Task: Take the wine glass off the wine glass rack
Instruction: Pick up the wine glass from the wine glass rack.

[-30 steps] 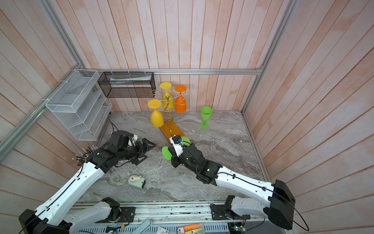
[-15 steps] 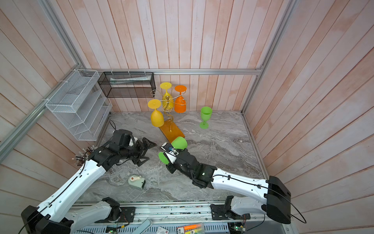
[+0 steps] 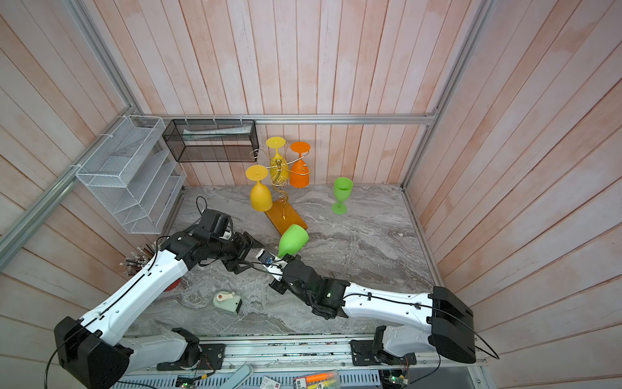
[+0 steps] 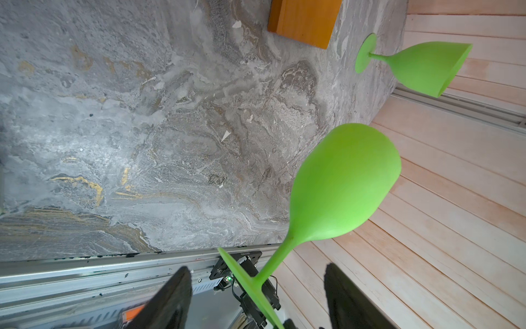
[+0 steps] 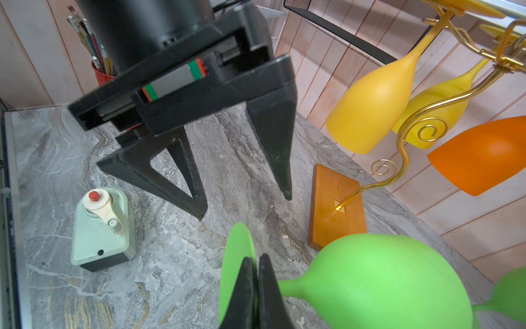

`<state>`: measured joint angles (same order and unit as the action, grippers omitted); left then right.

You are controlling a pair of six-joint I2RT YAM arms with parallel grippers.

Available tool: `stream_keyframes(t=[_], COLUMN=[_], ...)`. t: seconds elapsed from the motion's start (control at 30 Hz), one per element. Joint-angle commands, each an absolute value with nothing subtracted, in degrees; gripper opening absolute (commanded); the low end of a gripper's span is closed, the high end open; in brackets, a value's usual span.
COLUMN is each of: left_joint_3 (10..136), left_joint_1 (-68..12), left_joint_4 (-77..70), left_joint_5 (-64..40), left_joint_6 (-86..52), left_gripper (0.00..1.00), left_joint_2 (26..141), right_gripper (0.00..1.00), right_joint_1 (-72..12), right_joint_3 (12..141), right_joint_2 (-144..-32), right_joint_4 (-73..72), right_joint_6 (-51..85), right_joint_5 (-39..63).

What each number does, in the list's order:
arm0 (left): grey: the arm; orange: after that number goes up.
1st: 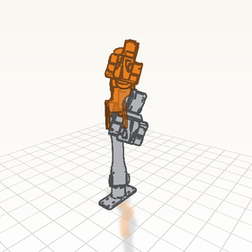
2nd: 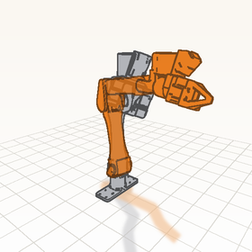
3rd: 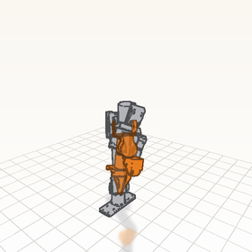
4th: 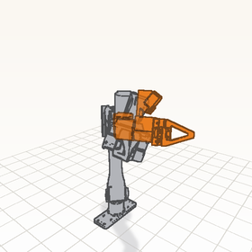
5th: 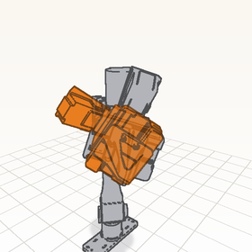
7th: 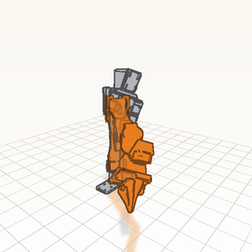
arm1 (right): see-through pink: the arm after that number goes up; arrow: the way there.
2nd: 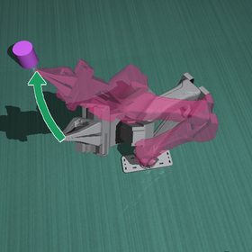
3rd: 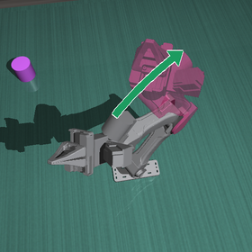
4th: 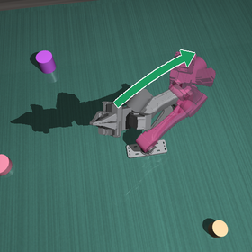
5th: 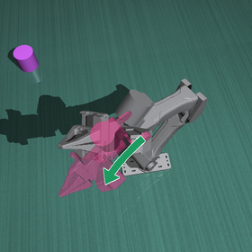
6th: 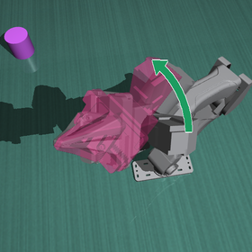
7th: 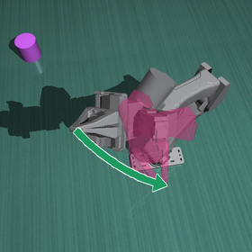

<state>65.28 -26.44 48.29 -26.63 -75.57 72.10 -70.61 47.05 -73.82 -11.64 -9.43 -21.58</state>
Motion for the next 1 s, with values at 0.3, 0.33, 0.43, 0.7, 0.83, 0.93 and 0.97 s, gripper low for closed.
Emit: stream_keyframes(t=[0.3,0.33,0.43,0.7,0.83,0.93,0.97], left_joint_3=[65.9,65.7,65.3,64.0,63.8,63.5,63.5], left_joint_1=[-26.7,-26.7,-26.7,-26.8,-26.7,-26.8,-26.8], left_joint_4=[49.2,48.5,47.3,45.4,44.9,44.5,44.4], left_joint_5=[-29.8,-30.0,-30.9,-31.7,-32.2,-32.1,-32.1], left_joint_6=[-76.4,-76.4,-76.5,-76.9,-77.0,-77.2,-77.2], left_gripper=[0.69,0.69,0.69,0.64,0.59,0.52,0.49], left_joint_2=[74.5,74.6,75.3,76.9,77.7,77.9,78.0], right_gripper=[0.0,0.0,0.0,0.0,0.0,0.0,0.0], right_joint_1=[-72.2,-72.5,-72.9,-74.5,-74.8,-74.9,-74.8], right_joint_3=[49.5,49.5,49.7,50.4,50.7,50.9,51.0], right_joint_2=[-76.4,-76.5,-77.0,-78.3,-78.8,-79.3,-79.4], right_joint_4=[-14.5,-14.5,-14.6,-14.5,-14.4,-14.4,-14.3], right_joint_6=[-16.7,-17.1,-17.9,-20.4,-20.7,-20.8,-20.9], right_joint_5=[-29.0,-29.4,-30.0,-32.0,-31.9,-31.9,-31.8])
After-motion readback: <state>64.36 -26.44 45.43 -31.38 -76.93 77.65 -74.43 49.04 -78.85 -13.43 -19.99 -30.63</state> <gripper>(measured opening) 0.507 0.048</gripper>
